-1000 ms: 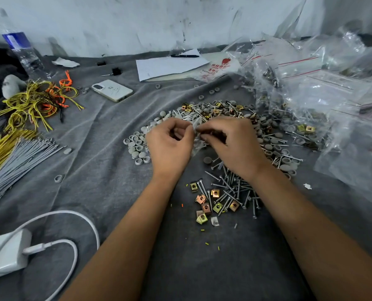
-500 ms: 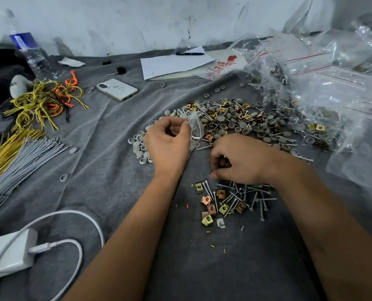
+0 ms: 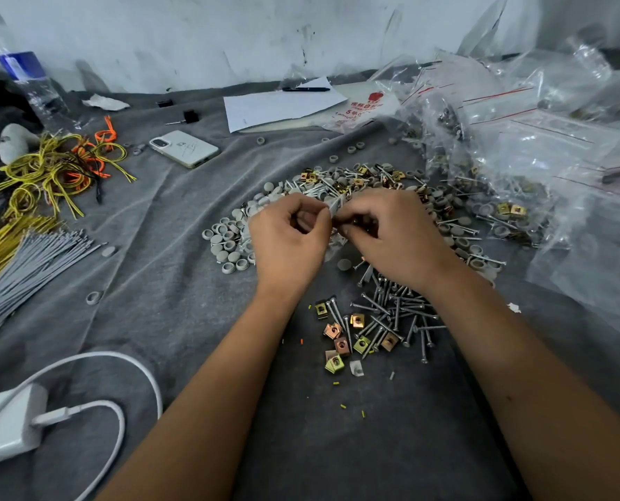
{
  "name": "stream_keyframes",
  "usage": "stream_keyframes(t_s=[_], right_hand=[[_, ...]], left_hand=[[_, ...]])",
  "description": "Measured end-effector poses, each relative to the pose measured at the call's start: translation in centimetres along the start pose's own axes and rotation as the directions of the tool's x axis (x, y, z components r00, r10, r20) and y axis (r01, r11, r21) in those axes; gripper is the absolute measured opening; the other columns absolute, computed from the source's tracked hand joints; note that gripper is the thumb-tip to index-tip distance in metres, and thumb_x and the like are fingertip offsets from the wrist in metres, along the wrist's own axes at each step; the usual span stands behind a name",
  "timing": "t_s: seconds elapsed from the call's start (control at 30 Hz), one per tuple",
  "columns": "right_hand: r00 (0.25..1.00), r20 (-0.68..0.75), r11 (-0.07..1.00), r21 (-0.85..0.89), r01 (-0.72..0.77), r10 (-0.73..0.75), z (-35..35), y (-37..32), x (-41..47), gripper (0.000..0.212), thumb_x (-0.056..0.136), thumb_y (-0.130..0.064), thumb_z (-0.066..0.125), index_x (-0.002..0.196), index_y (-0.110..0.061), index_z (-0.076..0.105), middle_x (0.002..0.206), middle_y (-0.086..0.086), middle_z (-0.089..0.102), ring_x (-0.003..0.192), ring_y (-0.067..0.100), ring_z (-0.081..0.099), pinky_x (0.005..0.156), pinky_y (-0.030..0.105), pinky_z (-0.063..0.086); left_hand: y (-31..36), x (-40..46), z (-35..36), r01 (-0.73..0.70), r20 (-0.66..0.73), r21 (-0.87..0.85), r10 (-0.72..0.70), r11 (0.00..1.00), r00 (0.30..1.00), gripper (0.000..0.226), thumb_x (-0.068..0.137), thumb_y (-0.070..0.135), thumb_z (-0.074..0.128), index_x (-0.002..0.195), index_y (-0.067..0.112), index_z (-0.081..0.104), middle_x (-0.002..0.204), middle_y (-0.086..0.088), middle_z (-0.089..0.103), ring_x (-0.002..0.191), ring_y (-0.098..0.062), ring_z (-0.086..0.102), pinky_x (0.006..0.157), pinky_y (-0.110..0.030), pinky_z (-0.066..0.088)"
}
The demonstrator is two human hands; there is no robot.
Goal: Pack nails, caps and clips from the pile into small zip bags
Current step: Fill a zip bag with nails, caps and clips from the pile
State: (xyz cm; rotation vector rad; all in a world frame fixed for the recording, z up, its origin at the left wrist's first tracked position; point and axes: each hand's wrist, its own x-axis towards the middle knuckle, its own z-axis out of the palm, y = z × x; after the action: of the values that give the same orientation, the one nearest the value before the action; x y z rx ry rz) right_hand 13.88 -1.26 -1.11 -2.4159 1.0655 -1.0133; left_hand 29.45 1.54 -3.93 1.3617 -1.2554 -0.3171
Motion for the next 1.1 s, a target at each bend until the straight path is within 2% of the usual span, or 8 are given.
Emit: stream_keyframes(t_s=[0.17,0.3,0.4,0.5,0.63,0.7,0.8,1.1], right_hand=[[0.989,-0.143,0.999,0.042,-0.033,0.039,0.2,0.1,-0.1,0.021,0.078,-0.009,0.087,0.092,-0.016,0.071,0.080,-0.009,0.067,0.072,-0.007,0.063,0.065,0.006,0.048],[0.979,-0.198,0.999,0.003,0.045,-0.044,0.9,-0.3,-0.1,0.017,0.075,-0.008,0.089,0.087,-0.013,0.077,0.083,-0.005,0.070,0.070,-0.004,0.060,0.069,0.005,0.045],[0.980,-0.191,0.998,-0.041,0.054,-0.061,2.0,-0.7,-0.1,0.016,0.079,-0.012,0.086,0.093,-0.011,0.080,0.089,0.002,0.069,0.082,0.014,0.062,0.076,0.029,0.053],[0.994,-0.096,0.993,-0.108,0.041,-0.052,2.3,-0.6,-0.1,0.017,0.085,-0.018,0.081,0.101,-0.012,0.081,0.096,0.003,0.066,0.095,0.022,0.059,0.083,0.040,0.052],[0.997,0.007,0.997,0.008,0.078,-0.078,0.5,-0.5,0.0,0.016,0.083,-0.026,0.084,0.095,-0.018,0.078,0.090,-0.012,0.062,0.083,0.000,0.056,0.078,0.020,0.047],[0.961,0.270,0.999,0.028,0.045,-0.051,-0.5,-0.3,-0.1,0.012,0.079,-0.035,0.086,0.083,-0.030,0.075,0.081,-0.020,0.063,0.079,-0.004,0.059,0.076,0.022,0.048],[0.806,0.592,0.997,0.051,-0.063,0.021,-0.5,-0.6,-0.3,0.017,0.073,-0.042,0.089,0.081,-0.033,0.077,0.082,-0.017,0.070,0.083,-0.001,0.065,0.075,0.028,0.053],[0.764,0.638,0.986,0.049,-0.158,0.091,0.0,-0.4,-0.3,0.014,0.081,-0.031,0.086,0.078,-0.029,0.072,0.079,-0.015,0.071,0.076,0.002,0.066,0.070,0.022,0.051]], left_hand=[[0.0,0.3,-0.1,0.108,-0.021,-0.108,-0.111,0.988,0.994,0.013,0.085,0.001,0.073,0.081,0.012,0.078,0.063,0.011,0.066,0.058,-0.006,0.058,0.055,-0.021,0.048],[0.1,0.5,-0.1,0.138,-0.026,-0.135,-0.143,0.981,0.989,0.013,0.085,0.002,0.073,0.080,0.013,0.077,0.062,0.007,0.067,0.058,-0.010,0.060,0.054,-0.026,0.051],[-0.1,0.6,0.0,0.144,-0.066,-0.121,-0.153,0.982,0.986,0.016,0.084,0.002,0.073,0.077,0.016,0.077,0.062,0.009,0.068,0.058,-0.005,0.061,0.056,-0.021,0.051],[-0.2,0.8,-0.2,0.161,-0.156,-0.135,-0.182,0.978,0.971,0.019,0.083,0.004,0.072,0.075,0.021,0.076,0.061,0.010,0.068,0.056,0.002,0.058,0.057,-0.017,0.047],[-0.7,1.4,-0.7,0.187,-0.269,-0.194,-0.235,0.963,0.934,0.022,0.083,0.005,0.071,0.073,0.024,0.075,0.066,0.006,0.072,0.059,-0.004,0.060,0.060,-0.021,0.049],[-0.9,1.4,-0.8,0.205,-0.281,-0.217,-0.262,0.954,0.923,0.019,0.085,0.004,0.071,0.075,0.021,0.076,0.069,0.002,0.073,0.060,-0.006,0.060,0.061,-0.023,0.049],[-1.0,1.5,-0.7,0.228,-0.278,-0.219,-0.285,0.949,0.917,0.015,0.085,0.005,0.071,0.078,0.017,0.077,0.070,0.000,0.073,0.060,-0.007,0.060,0.061,-0.025,0.049],[-0.8,1.4,-0.6,0.232,-0.227,-0.185,-0.271,0.955,0.936,0.019,0.084,0.007,0.072,0.074,0.023,0.075,0.069,0.002,0.073,0.060,-0.007,0.061,0.060,-0.024,0.049]])
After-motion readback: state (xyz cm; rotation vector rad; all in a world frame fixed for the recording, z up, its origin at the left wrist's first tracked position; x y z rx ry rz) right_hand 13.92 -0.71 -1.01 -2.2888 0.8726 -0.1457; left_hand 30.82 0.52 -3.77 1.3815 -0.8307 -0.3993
